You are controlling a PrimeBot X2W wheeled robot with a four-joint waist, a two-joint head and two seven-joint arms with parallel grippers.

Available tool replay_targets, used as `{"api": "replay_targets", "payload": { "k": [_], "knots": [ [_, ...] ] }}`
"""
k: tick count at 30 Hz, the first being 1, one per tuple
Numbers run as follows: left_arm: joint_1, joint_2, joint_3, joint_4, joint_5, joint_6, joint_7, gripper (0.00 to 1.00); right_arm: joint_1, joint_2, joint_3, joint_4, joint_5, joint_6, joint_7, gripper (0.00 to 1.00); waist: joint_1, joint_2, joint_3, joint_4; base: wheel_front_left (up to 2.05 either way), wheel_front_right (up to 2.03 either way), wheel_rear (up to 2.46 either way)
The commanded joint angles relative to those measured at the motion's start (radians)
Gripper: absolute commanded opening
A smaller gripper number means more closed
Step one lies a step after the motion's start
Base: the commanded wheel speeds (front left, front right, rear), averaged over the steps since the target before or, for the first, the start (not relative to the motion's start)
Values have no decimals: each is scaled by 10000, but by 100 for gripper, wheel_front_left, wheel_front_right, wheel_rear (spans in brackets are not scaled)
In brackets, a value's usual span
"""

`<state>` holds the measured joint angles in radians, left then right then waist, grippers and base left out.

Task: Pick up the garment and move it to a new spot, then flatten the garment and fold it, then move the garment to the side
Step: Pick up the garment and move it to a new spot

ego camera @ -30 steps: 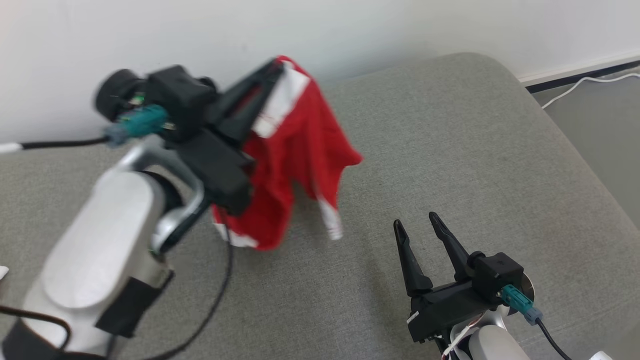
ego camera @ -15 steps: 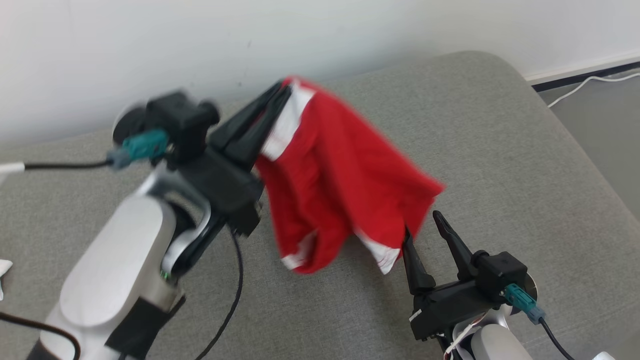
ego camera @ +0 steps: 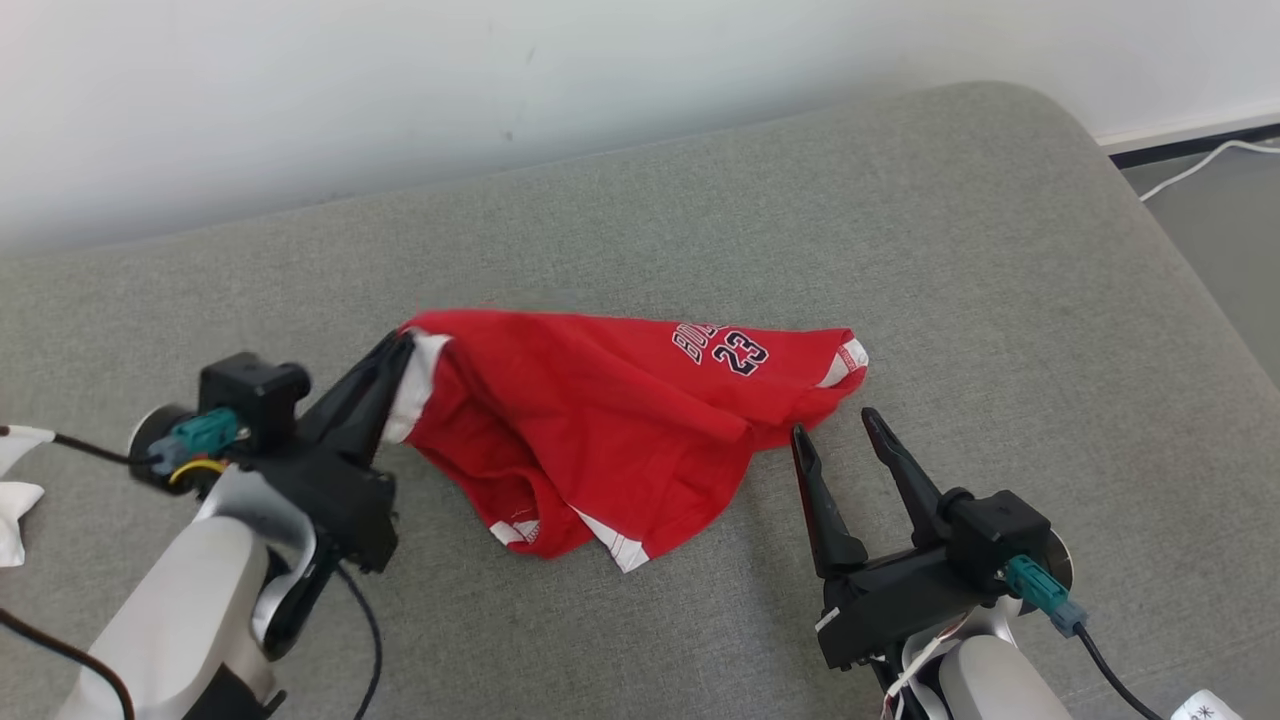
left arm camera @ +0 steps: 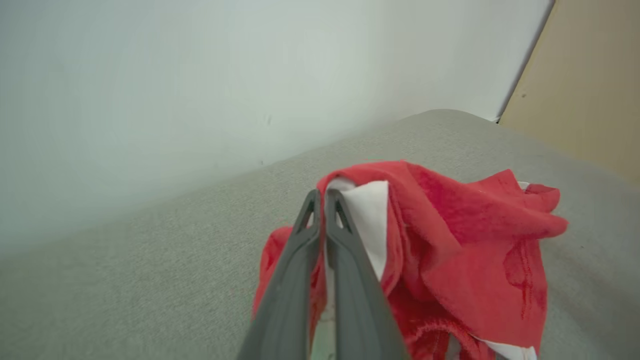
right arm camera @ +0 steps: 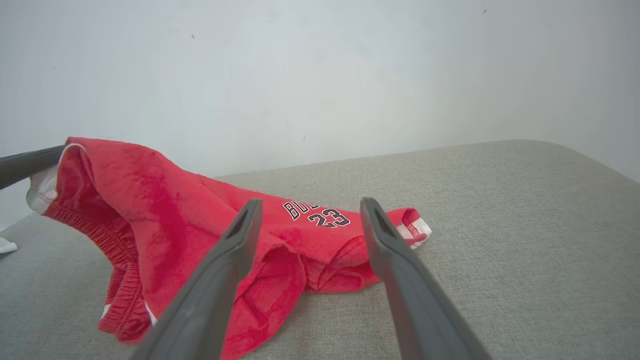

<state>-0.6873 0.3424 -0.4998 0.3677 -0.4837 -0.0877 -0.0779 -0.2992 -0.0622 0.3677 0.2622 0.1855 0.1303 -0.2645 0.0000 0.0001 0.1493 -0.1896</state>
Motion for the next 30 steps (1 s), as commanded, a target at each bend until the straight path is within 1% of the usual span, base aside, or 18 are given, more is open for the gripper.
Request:
{"api": "replay_targets", "payload": {
  "k": [1, 6, 10, 11, 12, 13, 16, 19, 23, 24, 30],
  "knots": [
    [10, 16, -9, 175, 4, -93, -176, 0, -87, -34, 44, 5, 28, 8, -29, 100, 0, -1, 13, -6, 0, 0, 0],
    [17, 6, -78, 1487, 32, -152, -920, 0, -121, -75, 97, 15, 82, 8, -29, 100, 0, -1, 74, -66, 0, 0, 0],
    [-49, 42, -151, 2436, 266, -192, -1502, 0, -124, -96, 99, 20, 95, 8, -29, 100, 0, -1, 88, -114, 0, 0, 0],
    [-77, 5, -110, 2600, 326, -146, -1628, 9, -128, -106, 95, 29, 99, 8, -29, 100, 0, -1, 85, -117, 0, 0, 0],
    [-71, -32, -94, 2740, 398, -116, -1712, 60, -129, -113, 93, 35, 103, 8, -29, 100, 0, -1, 75, -117, 0, 0, 0],
    [-57, -87, -76, 2826, 473, -83, -1770, 100, -113, -119, 84, 39, 103, 8, -29, 100, 0, -1, 58, -105, 0, 0, 0],
    [95, -277, 82, 2915, 594, -53, -1852, 100, 11, -139, 23, 59, 79, 8, -29, 100, 0, -1, -44, -16, 0, 0, 0],
    [360, -470, 410, 2526, 734, 27, -1863, 100, 104, -156, 28, 99, 64, 8, -29, 100, 0, -1, -176, 121, 0, 0, 0],
    [915, -749, 969, 1799, 928, 256, -1867, 100, 206, -196, 67, 159, 105, 8, -29, 100, 0, -1, -376, 295, 0, 0, 0],
    [915, -749, 969, 1799, 928, 256, -1867, 100, 206, -196, 67, 159, 105, 8, -29, 100, 0, -1, -376, 295, 0, 0, 0],
    [1951, -1170, 1729, 339, 1397, 360, -1868, 100, 353, -224, 48, 182, 116, 8, -30, 100, 0, -1, -593, 519, 0, 0, 0]
  ]
}}
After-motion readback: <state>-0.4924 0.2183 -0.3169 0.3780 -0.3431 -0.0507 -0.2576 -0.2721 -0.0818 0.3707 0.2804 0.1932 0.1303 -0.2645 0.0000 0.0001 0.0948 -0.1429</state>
